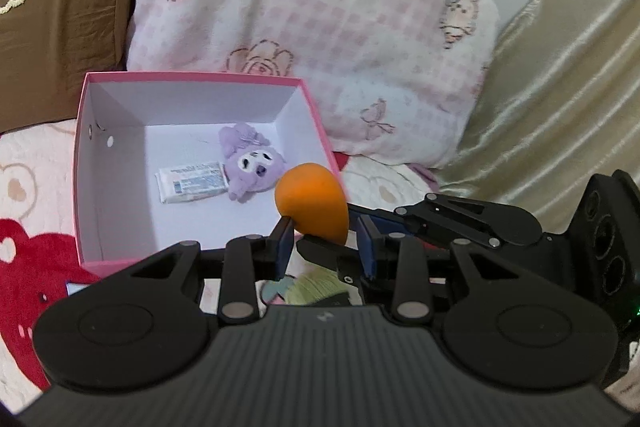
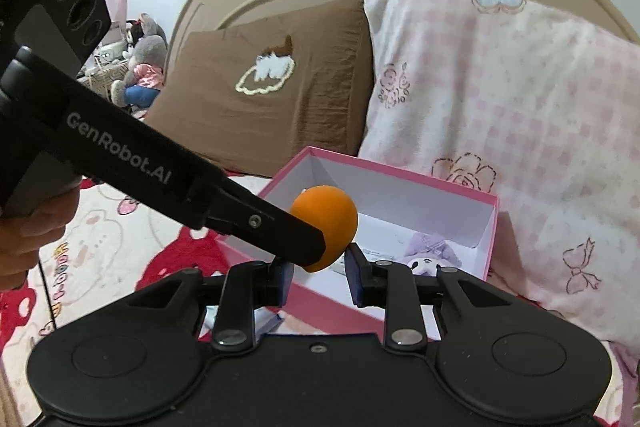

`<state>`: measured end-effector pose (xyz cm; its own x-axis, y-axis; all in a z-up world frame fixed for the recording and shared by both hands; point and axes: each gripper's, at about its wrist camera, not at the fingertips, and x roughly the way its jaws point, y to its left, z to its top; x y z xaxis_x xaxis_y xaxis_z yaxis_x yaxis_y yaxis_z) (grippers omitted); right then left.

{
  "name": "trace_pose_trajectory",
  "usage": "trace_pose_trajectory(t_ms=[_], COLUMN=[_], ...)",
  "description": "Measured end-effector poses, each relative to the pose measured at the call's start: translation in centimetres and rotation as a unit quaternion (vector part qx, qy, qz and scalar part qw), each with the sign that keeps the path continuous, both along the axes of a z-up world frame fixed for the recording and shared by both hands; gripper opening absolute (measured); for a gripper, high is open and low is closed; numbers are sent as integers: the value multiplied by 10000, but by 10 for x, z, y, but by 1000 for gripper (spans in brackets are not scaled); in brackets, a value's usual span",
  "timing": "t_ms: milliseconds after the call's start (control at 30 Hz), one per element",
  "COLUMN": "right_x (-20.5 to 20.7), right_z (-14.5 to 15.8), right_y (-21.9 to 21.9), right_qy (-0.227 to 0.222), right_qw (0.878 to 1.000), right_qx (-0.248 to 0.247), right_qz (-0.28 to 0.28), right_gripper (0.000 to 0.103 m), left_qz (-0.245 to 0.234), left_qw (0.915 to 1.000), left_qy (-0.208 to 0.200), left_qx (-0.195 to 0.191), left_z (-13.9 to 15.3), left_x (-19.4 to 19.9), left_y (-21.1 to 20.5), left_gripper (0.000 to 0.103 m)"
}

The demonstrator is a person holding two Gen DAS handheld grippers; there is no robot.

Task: Organize objects
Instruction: 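Lower the orange sponge into the pink box and open the left tool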

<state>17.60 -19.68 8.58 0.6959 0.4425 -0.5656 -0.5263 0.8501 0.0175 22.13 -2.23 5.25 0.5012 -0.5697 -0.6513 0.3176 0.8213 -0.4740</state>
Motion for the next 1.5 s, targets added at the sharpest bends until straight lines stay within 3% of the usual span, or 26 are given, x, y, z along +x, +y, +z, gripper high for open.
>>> trace_pose_trajectory(t_ms=[233, 333, 633, 833, 933, 1200, 1400, 1500], right_x=[57, 81, 157, 195, 202, 222, 230, 229], right_z=[-16, -21, -54, -80, -91, -112, -116, -115], right_y=[-4, -4, -3, -5, 4, 12, 15, 12], right_qy=[403, 477, 1376, 1861, 1825, 2198, 2285, 2329], right_qw=[9988, 9983, 9885, 9797, 9817, 9747, 9723, 9715], right_qx=[194, 250, 499, 493, 216, 53, -234, -272], right_qz=[-212, -238, -389, -550, -509, -413, -432, -339], right_gripper=[31, 31, 31, 31, 31, 31, 31, 34], left_qz=[254, 400, 649, 903, 952, 1085, 1146, 1087], left_qw=[9995, 9983, 9952, 9898, 9891, 9833, 9828, 9846], left_qy=[135, 250, 635, 903, 962, 1318, 1352, 1338], left_qx=[-98, -350, -364, -625, -581, -624, -527, -278], left_z=[-26, -39, -83, -116, -127, -150, -150, -146], left_x=[56, 80, 140, 164, 171, 184, 188, 188], left_y=[1, 7, 12, 15, 15, 22, 13, 11], left_gripper=[32, 32, 32, 32, 32, 32, 32, 32])
